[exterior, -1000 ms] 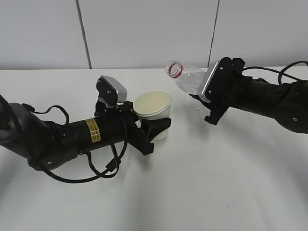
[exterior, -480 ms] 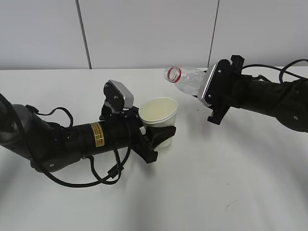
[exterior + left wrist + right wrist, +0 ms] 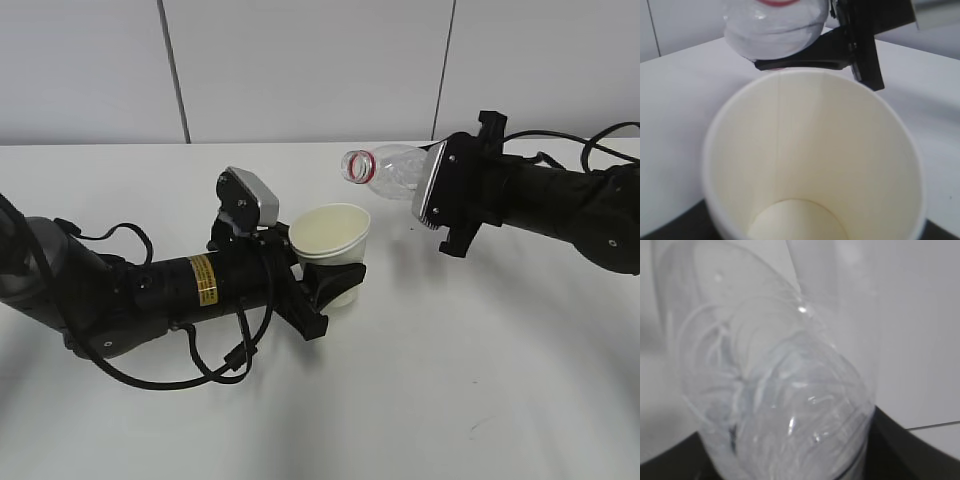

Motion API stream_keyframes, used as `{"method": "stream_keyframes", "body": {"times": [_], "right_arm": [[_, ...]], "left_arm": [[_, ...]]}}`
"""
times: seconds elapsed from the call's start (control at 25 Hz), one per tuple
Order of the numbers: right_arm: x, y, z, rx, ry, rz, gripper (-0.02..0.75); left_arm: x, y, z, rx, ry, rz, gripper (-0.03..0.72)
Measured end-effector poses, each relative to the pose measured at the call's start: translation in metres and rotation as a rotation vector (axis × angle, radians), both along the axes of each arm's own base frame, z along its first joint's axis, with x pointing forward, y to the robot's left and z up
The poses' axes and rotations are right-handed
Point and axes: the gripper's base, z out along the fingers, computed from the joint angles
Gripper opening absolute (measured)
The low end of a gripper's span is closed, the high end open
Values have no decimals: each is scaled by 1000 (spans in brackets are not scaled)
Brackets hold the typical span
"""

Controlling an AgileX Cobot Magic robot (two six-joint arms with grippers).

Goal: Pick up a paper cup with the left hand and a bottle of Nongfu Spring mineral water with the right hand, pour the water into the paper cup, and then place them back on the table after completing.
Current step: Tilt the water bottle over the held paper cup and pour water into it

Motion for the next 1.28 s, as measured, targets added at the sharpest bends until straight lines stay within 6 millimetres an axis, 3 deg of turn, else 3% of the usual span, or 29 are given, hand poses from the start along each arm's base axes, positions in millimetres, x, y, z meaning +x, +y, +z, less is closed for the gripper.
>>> {"method": "stream_keyframes", "body": {"times": [0.24, 0.56, 1.28], "right_arm": [[0, -1, 1, -45, -25, 9, 410], [-1, -1, 20, -66, -86, 12, 410], [-1, -2, 23, -216, -167, 55, 409]], "left_arm": [[0, 0, -1, 0, 5, 0, 383], [0, 0, -2, -1, 8, 7, 382], [0, 0, -2, -3, 9, 10, 382]]}}
